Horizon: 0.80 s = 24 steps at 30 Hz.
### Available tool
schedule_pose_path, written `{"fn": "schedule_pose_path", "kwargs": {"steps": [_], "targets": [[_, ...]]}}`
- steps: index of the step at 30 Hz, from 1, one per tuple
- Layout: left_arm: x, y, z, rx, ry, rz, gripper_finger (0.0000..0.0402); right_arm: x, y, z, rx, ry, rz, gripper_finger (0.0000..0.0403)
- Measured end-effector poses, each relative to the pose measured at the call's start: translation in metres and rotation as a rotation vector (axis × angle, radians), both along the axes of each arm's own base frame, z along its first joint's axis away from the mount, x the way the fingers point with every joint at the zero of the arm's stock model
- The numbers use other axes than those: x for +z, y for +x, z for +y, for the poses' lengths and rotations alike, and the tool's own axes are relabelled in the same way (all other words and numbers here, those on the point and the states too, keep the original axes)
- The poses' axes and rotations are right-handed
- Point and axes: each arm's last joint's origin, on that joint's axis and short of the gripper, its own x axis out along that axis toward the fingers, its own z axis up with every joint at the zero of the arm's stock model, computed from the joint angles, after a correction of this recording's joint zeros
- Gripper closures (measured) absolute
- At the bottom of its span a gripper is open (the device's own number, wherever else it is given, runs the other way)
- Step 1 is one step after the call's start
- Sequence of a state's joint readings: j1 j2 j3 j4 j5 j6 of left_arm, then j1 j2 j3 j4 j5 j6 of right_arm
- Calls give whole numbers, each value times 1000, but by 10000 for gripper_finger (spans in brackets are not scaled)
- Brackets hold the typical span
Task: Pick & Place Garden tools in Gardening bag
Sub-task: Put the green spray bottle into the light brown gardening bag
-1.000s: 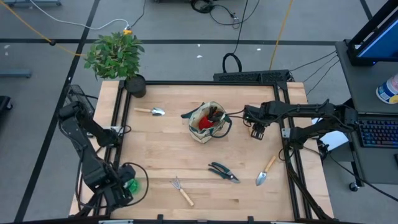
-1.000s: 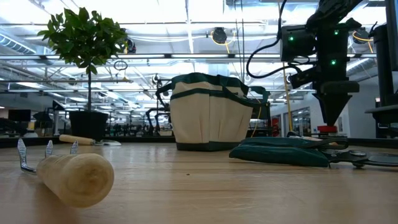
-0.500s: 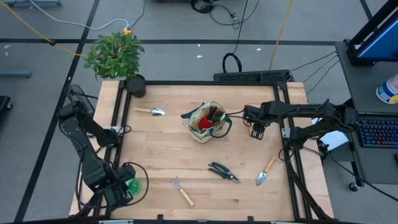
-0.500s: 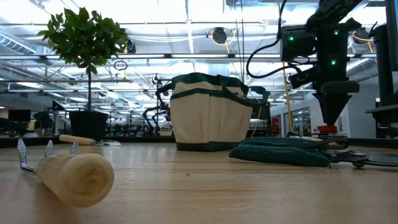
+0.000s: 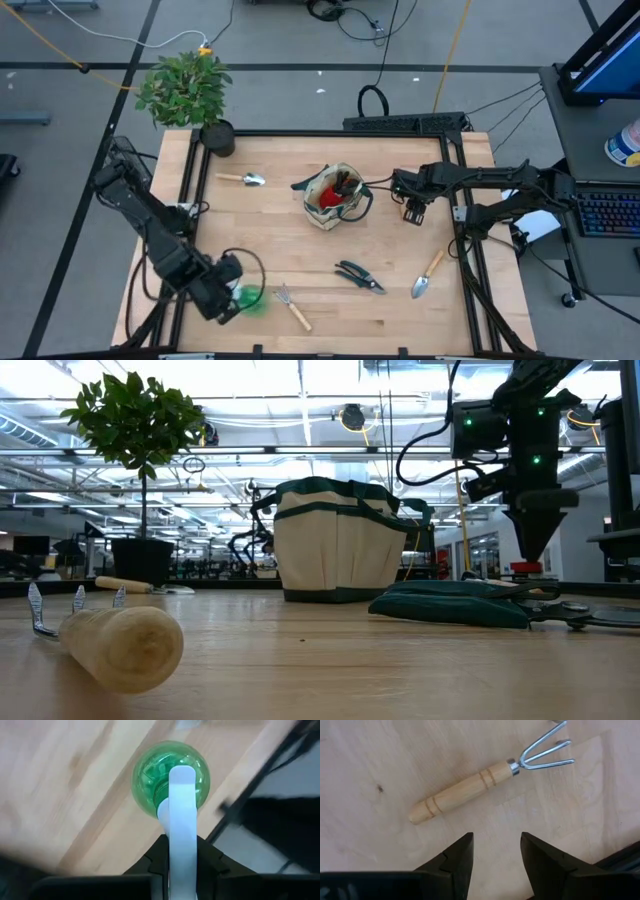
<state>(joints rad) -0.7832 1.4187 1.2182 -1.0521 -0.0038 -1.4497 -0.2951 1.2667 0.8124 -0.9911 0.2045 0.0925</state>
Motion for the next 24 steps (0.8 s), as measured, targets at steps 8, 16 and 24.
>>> {"fn": "schedule_pose_path", "kwargs": {"steps": [8, 16, 24], "targets": [[25, 30, 37, 47, 50, -320, 350, 0, 0, 0, 3, 1, 0, 245], [52, 63, 81, 97, 210, -643, 350, 0, 0, 0, 3, 1, 0, 245], [80, 88, 118, 66, 400, -730, 350, 0, 0, 0, 4, 1, 0, 245]]}}
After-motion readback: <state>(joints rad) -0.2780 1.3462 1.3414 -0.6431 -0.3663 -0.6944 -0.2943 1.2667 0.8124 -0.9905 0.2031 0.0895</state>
